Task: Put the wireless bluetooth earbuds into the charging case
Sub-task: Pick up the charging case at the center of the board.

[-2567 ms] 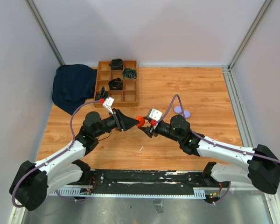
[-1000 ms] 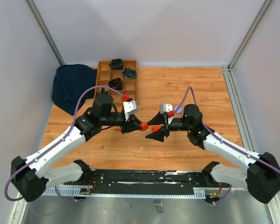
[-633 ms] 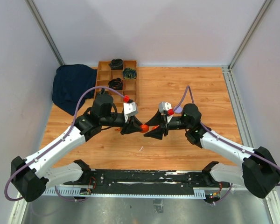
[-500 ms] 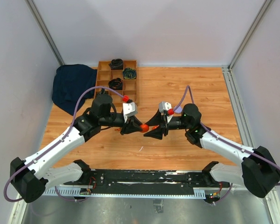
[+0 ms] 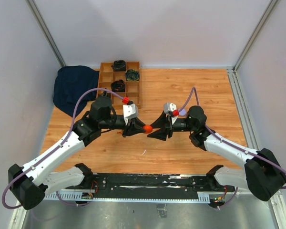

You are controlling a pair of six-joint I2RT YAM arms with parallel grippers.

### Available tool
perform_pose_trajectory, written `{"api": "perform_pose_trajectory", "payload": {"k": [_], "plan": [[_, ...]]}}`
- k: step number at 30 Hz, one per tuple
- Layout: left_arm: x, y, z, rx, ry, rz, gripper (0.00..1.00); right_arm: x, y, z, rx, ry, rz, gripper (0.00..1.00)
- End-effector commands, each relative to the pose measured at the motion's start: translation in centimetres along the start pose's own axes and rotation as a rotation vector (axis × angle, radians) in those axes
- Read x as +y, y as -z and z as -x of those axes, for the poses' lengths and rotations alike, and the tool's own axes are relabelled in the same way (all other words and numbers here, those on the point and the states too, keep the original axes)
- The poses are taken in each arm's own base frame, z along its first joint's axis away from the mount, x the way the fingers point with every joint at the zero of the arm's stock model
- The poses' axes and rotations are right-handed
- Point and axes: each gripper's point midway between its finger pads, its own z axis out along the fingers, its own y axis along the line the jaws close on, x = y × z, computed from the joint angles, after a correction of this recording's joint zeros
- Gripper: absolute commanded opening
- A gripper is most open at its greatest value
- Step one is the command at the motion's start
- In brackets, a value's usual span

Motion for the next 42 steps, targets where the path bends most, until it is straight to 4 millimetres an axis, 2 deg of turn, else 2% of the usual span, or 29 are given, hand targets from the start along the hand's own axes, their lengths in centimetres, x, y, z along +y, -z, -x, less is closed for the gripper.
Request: {"api": "perform_pose_trajectory", "payload": {"k": [1, 9, 22, 30, 31, 36, 42], "plan": [[-0.21, -0.27, 0.78, -0.032, -0.015, -0.014, 0.06, 0.14, 0.25, 0.68, -0.033, 0.024, 0.016, 0.44], [-0.17, -0.39, 0.77, -0.034, -0.013, -0.017, 0.06, 0.17, 0.25, 0.81, -0.039, 0.024, 0.016, 0.38], [-0.11, -0.52, 0.29, -0.006, -0.001, -0.023, 0.06, 0.30, 0.25, 1.07, -0.054, 0.016, 0.028, 0.36], [-0.01, -0.41, 0.58, -0.008, 0.000, -0.014, 0.07, 0.16, 0.26, 0.84, -0.050, 0.010, 0.027, 0.19], [-0.03, -0.36, 0.62, -0.009, -0.001, -0.013, 0.09, 0.20, 0.26, 0.88, -0.051, 0.012, 0.028, 0.17], [-0.08, -0.17, 0.58, -0.017, 0.000, -0.002, 0.36, 0.39, 0.42, 1.19, -0.061, 0.024, 0.027, 0.10], [0.05, -0.24, 0.28, -0.014, 0.009, 0.007, 0.55, 0.44, 0.50, 1.46, -0.070, 0.029, 0.022, 0.09]]}}
